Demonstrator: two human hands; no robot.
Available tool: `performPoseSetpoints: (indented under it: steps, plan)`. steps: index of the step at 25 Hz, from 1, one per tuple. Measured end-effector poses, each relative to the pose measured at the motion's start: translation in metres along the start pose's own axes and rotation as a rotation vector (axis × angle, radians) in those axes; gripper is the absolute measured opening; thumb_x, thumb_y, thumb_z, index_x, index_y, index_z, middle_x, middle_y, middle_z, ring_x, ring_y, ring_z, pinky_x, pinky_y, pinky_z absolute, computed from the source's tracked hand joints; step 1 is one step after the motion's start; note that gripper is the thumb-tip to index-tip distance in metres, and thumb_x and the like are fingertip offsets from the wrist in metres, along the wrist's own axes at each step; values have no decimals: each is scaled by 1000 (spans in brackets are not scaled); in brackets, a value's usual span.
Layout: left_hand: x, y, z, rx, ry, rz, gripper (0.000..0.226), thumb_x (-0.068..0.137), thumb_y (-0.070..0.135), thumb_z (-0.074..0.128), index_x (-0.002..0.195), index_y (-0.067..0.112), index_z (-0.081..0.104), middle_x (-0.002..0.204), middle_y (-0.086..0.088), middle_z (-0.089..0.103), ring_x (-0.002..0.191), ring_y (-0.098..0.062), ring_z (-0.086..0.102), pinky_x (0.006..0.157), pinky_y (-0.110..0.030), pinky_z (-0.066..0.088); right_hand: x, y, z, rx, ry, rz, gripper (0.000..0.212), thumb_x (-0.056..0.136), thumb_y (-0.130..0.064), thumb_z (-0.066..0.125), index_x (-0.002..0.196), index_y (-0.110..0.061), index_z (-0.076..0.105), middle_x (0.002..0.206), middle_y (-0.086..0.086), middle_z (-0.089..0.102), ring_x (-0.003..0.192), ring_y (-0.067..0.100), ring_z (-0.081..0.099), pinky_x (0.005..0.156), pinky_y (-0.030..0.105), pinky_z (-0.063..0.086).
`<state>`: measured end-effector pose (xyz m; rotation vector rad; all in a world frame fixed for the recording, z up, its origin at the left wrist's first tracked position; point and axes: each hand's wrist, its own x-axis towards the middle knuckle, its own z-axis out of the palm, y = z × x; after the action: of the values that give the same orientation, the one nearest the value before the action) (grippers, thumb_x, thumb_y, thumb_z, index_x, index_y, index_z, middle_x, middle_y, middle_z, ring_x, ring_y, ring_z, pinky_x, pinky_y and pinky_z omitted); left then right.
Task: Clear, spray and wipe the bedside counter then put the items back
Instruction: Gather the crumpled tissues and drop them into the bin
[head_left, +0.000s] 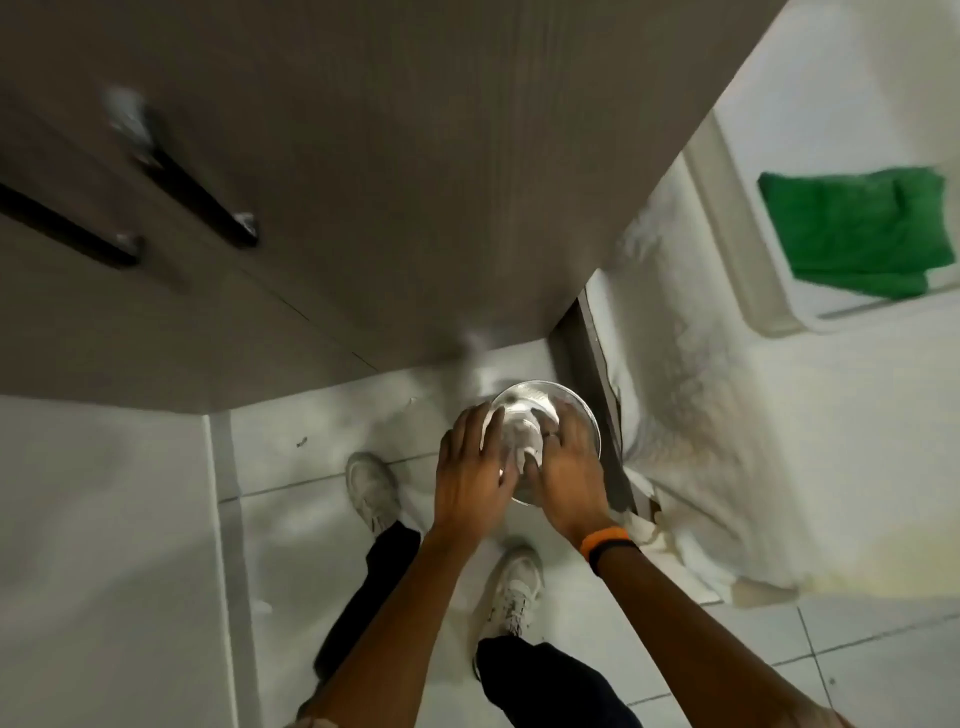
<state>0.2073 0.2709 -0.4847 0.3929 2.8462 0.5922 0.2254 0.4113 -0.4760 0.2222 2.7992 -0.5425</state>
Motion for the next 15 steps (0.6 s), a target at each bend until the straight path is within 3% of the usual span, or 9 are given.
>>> performPoseSetpoints:
  steps: [3, 7, 12, 15]
  plan:
    - [-15, 16, -113, 86, 104, 75, 65, 94, 49, 48, 149, 16, 42, 154, -9, 46, 141, -27, 44, 111, -44, 43, -24, -56, -92, -98, 99, -135, 61, 99, -48, 41, 151, -16, 39, 166, 10, 23, 156, 27, 15, 127, 47, 15]
    - [-35, 34, -267, 20, 282, 63, 75, 93, 49, 53, 156, 17, 28, 164, -5, 27, 153, -23, 22, 122, -46, 26, -44, -141, -218, -62, 279, -326, 76, 95, -62, 41, 155, -19, 28, 168, 11, 13, 157, 27, 5, 126, 51, 15]
    - [-36, 25, -442, 116, 524, 18, 78, 90, 48, 55, 155, 13, 30, 165, -7, 24, 154, -26, 17, 122, -52, 24, -37, -264, -346, 16, 441, -573, 80, 94, -58, 49, 158, -17, 23, 168, 12, 12, 157, 29, 8, 126, 53, 13]
    - [-24, -6, -514, 190, 587, -70, 87, 90, 57, 48, 159, 17, 14, 168, -6, 14, 156, -24, 6, 125, -49, 15, -13, -330, -386, -16, 479, -629, 85, 92, -63, 48, 158, -16, 22, 168, 13, 12, 157, 30, 7, 126, 53, 12]
